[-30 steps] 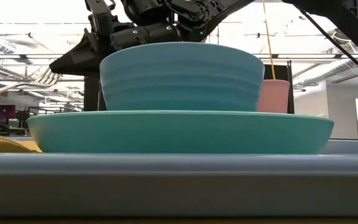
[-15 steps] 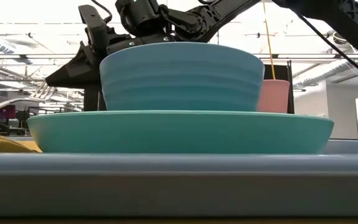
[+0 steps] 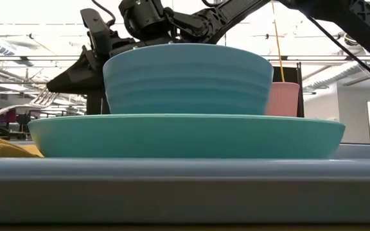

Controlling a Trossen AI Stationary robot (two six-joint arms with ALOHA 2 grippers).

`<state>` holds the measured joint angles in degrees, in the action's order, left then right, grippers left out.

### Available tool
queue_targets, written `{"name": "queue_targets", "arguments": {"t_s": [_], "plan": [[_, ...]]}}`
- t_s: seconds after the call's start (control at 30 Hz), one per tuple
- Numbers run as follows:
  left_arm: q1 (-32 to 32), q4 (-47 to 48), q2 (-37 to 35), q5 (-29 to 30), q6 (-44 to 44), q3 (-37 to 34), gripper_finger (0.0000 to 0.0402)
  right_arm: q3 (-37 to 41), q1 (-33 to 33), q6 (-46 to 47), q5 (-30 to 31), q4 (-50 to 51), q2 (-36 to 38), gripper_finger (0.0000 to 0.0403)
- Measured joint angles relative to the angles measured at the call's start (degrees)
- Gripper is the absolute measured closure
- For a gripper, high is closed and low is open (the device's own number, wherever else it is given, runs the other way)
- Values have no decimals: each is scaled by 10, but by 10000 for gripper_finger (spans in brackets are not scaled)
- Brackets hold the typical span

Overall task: Set up tray
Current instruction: Put the orange fork on top of the yellow napkin

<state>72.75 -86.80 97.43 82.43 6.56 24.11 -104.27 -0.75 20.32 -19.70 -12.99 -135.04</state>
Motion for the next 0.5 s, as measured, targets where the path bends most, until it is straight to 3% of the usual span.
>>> {"name": "queue_targets", "arguments": {"t_s": [0.5], "plan": [[0,0,0,0,0,0,316,0,0,-6,-1,11,0,403]]}}
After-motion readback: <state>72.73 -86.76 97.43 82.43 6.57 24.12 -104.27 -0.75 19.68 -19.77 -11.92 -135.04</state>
